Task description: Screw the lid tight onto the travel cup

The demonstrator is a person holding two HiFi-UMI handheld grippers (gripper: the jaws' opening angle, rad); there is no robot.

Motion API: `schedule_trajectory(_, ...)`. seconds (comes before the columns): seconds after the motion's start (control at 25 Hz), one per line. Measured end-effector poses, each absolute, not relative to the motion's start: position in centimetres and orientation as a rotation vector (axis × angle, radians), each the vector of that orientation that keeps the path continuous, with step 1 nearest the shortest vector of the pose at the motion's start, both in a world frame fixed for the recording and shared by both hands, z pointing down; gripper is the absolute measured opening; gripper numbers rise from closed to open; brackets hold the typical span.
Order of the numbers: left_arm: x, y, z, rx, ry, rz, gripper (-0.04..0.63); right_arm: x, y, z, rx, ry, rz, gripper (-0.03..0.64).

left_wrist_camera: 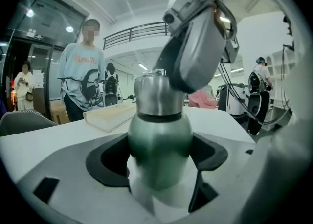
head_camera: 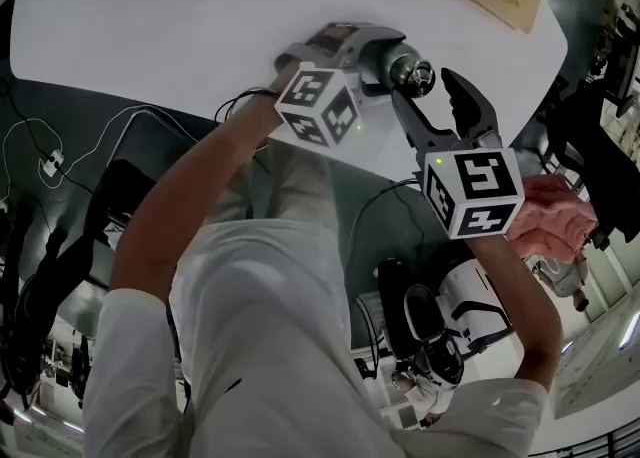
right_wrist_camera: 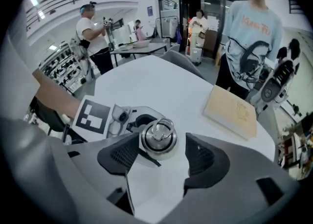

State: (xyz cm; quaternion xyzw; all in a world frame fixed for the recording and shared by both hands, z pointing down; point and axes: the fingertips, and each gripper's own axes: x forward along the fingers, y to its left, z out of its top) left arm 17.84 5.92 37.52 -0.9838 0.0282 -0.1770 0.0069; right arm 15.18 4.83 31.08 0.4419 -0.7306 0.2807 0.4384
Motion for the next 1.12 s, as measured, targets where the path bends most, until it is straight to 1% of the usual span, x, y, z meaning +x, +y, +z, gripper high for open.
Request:
schedule_trajectory(0.16, 17.8, 5.9, 37.5, -3.080, 0.082, -0.549, 0.365, 14.4, 5.3, 29.1, 0.851, -1.905, 0.535, 0.264)
schedule_trajectory(0.4, 17.9, 5.9, 37.6, -3.085, 0.072, -0.555, 0.365, 13.6, 6.2, 27.2, 0.489, -1.998, 0.393, 0.264)
schedule_trajectory(0.6, 17.8, 6.0, 37.6, -3.086, 0.055, -0.549, 0.365, 13.1, 6.7, 27.8, 0.184, -1.956, 0.082, 0.265)
schedule_trajectory(0.88, 17.8, 6.0, 37.5, -3.088, 0.046, -0.543, 0.365, 13.0, 6.8, 30.2, -0.325, -1.744, -0.387, 0.265)
schedule_trajectory(1.12, 17.7, 5.9, 37.5, -3.087, 0.052, -0.545, 0.366, 13.2, 7.0, 31.4, -0.540, -1.663, -0.423, 0.264)
